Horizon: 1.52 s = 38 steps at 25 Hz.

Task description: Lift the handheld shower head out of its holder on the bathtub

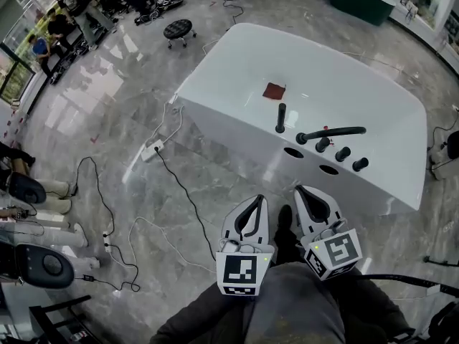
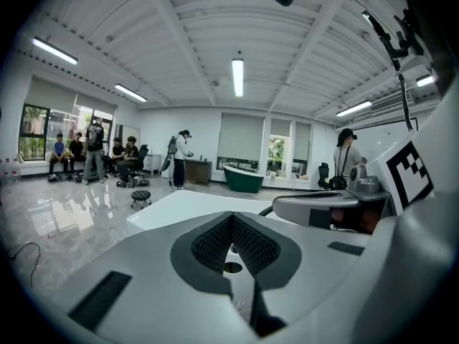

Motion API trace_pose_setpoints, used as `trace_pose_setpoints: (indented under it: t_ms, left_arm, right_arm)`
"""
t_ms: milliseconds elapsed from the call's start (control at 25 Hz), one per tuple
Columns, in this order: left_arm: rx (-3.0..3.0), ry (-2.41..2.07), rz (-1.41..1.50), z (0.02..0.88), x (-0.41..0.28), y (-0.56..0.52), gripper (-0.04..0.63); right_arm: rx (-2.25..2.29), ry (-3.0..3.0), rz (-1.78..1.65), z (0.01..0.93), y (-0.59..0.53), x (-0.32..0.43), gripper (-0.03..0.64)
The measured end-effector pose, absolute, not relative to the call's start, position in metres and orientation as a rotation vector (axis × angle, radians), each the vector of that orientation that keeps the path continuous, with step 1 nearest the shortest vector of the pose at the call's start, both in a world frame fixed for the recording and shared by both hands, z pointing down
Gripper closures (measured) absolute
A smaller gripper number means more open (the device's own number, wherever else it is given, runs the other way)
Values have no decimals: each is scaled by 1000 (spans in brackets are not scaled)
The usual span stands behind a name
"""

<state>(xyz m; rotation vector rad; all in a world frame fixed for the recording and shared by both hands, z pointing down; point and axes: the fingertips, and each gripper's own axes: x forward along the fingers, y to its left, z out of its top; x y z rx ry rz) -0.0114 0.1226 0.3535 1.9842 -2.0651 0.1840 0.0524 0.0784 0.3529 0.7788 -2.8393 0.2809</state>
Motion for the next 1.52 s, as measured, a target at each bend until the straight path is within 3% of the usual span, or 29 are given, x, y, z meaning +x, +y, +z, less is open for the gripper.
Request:
trace_pose_setpoints:
  t_ms: [1000, 1520]
  left_arm:
    - [1962, -2041, 355, 364, -6, -30, 592]
    - [1941, -2016, 316, 387, -63, -67, 592]
  right_arm:
    - [799, -2870, 414, 370, -90, 53, 612]
    - [838, -2805, 407, 395, -124, 9, 612]
